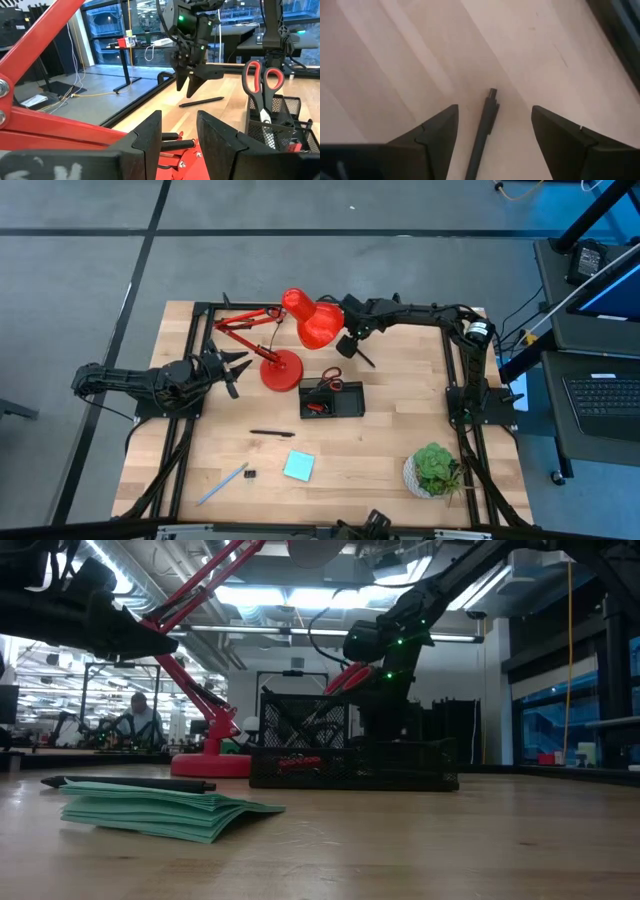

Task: Pick and place office supplies into organizer
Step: Put the top black pen into the black desk organizer

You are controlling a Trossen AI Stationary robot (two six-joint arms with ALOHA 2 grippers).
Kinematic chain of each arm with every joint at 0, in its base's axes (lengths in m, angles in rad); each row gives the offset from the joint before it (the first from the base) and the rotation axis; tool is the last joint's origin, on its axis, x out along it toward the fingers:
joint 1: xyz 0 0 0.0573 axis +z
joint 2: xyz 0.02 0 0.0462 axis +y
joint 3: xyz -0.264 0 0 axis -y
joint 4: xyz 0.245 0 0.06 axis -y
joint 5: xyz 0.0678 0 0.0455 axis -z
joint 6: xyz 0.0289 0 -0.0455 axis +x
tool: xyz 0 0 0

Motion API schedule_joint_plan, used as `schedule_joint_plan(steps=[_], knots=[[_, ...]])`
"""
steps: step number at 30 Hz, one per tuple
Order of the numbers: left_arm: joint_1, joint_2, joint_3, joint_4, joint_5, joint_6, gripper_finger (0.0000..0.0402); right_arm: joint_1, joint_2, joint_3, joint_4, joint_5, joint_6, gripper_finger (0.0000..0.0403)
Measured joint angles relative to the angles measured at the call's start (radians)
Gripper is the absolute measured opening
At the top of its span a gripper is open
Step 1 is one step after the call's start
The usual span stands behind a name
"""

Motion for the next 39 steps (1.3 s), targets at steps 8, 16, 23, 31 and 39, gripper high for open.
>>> schedule_joint_plan(steps=[8,16,23,31,39], knots=[[0.0,0.0,0.0,0.0,0.0,0.015,0.0118,-0.013,0.053,0.0,-0.029,-0.018,-0.002,0.0252],[0.0,0.0,0.0,0.0,-0.004,0.015,0.0118,-0.014,0.091,0.001,0.006,-0.018,-0.025,0.0252],[0.0,0.0,0.0,0.0,-0.004,0.015,0.0118,-0.036,0.132,0.007,0.008,-0.06,-0.024,0.0251],[0.0,0.0,0.0,0.0,-0.004,0.015,0.0118,-0.044,0.138,0.018,-0.01,-0.062,-0.023,0.0202],[0.0,0.0,0.0,0.0,-0.004,0.015,0.0118,-0.045,0.141,0.037,-0.02,-0.062,-0.031,0.0168]])
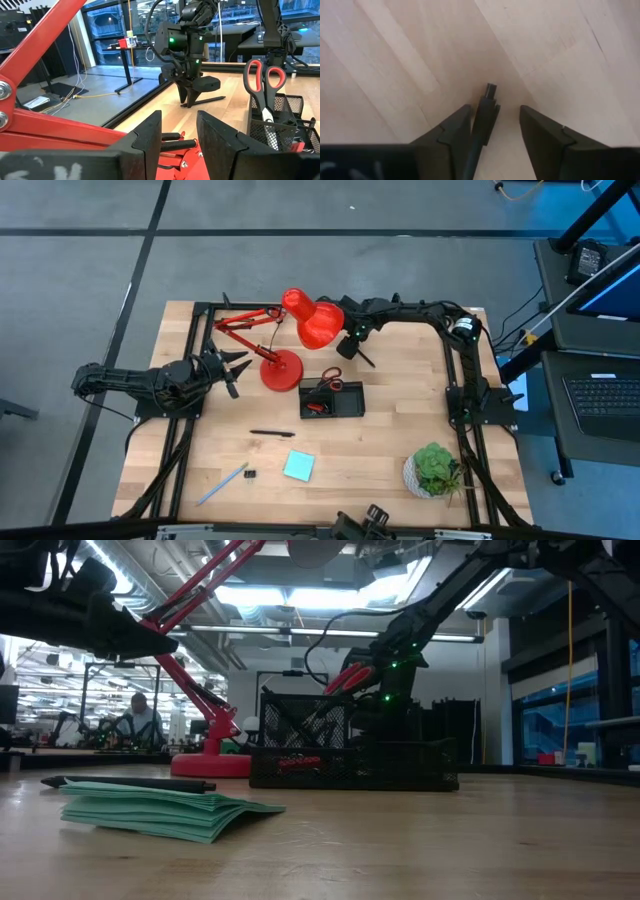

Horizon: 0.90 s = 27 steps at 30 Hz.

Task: Pick and place office supplies into organizer
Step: Put the top black pen into the black desk organizer

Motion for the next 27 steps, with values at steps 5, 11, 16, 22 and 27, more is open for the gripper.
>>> schedule_joint_plan(steps=[5,11,16,22,27], knots=[[0.0,0.0,0.0,0.0,0.0,0.0,0.0118,0.0,0.0,0.0,-0.002,0.0,0.001,0.0162],[0.0,0.0,0.0,0.0,0.0,0.0,0.0118,0.002,0.0,-0.001,-0.003,0.0,0.001,0.0155],[0.0,0.0,0.0,0.0,0.0,0.0,0.0118,0.002,0.0,-0.001,-0.003,0.0,-0.002,0.0145],[0.0,0.0,0.0,0.0,0.0,0.0,0.0118,0.002,0.0,-0.001,-0.003,0.0,-0.022,0.0118],[0.0,0.0,0.0,0.0,0.0,0.0,0.0118,0.003,0.002,-0.002,-0.006,0.0,-0.024,0.0088]])
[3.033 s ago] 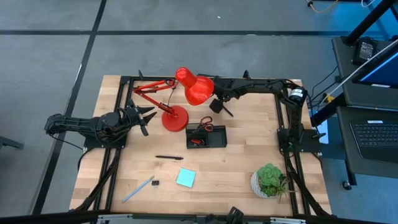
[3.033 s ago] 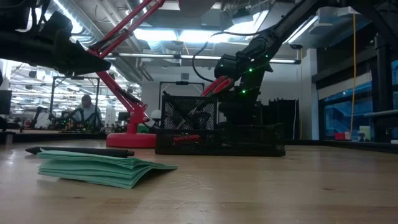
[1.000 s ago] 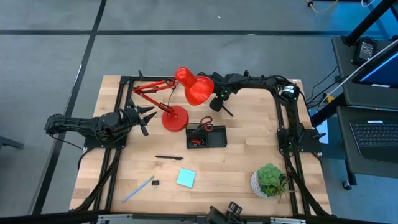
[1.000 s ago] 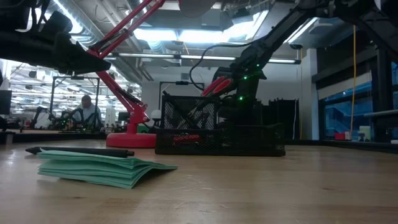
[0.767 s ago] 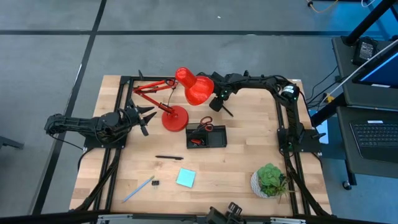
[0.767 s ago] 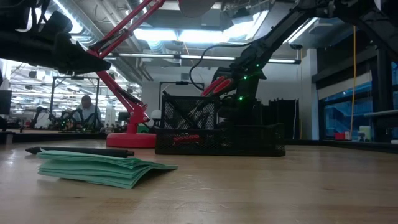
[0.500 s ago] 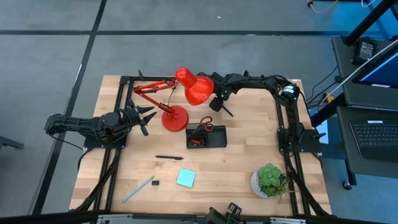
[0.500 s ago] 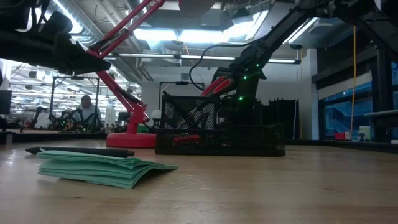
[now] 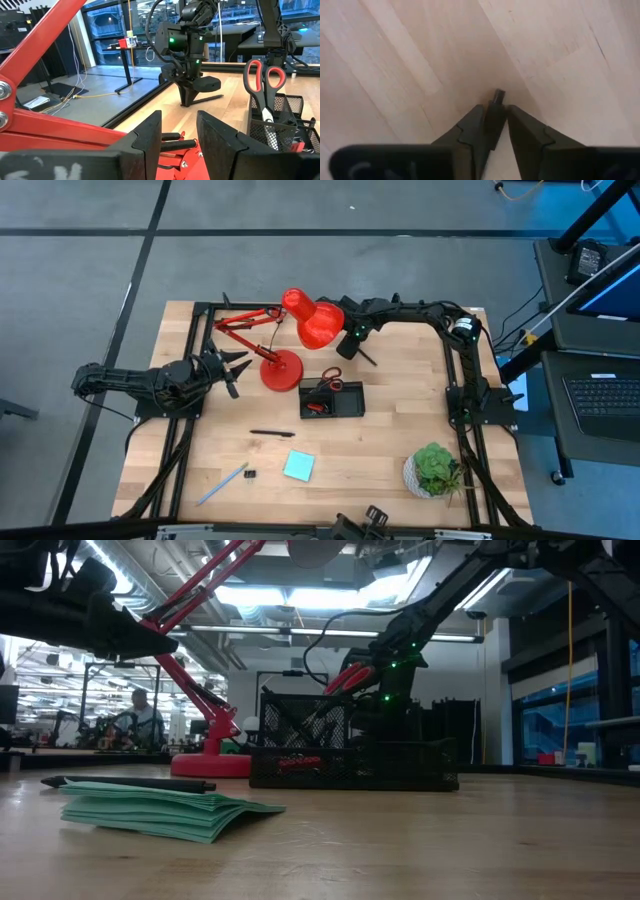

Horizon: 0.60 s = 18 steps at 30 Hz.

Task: Pick and place office supplies into organizer
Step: Put the top black pen into the black desk organizer

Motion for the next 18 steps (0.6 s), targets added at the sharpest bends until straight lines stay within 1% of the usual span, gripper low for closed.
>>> schedule_joint_plan(steps=[8,18], knots=[[0.0,0.0,0.0,0.0,0.0,0.0,0.0118,0.0,0.028,0.004,-0.004,0.003,-0.012,0.0044],[0.0,0.0,0.0,0.0,0.0,0.0,0.0118,0.0,0.028,0.005,0.001,0.003,-0.023,0.0045]])
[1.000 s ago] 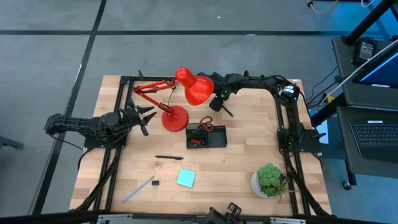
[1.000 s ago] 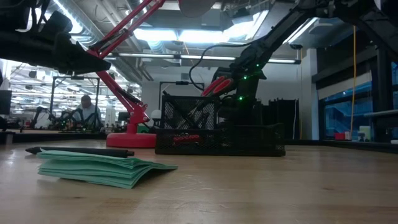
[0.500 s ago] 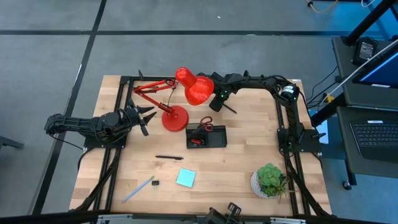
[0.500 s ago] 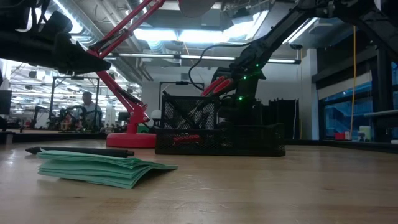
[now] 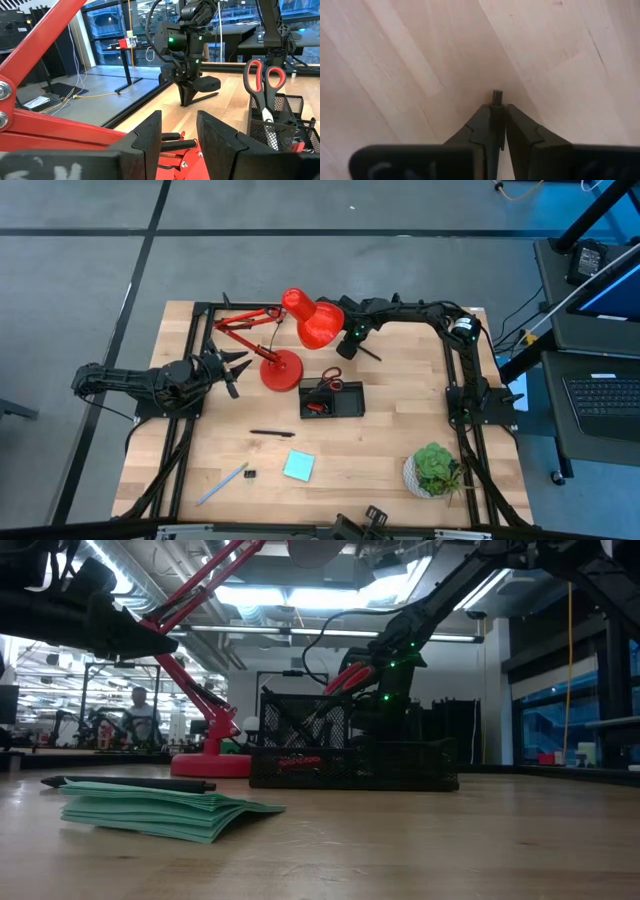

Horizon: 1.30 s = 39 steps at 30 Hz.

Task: Pick and place office supplies into organizer
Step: Put the top black pen into the black desk organizer

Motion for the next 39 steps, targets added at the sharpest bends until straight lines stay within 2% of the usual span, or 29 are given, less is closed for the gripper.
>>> schedule_joint_plan(steps=[27,39], knots=[[0.0,0.0,0.0,0.0,0.0,0.0,0.0118,0.049,-0.181,-0.008,-0.044,-0.004,-0.021,0.0027],[0.0,0.0,0.0,0.0,-0.003,0.0,0.0118,0.062,-0.197,-0.006,-0.062,-0.003,-0.021,0.0028]])
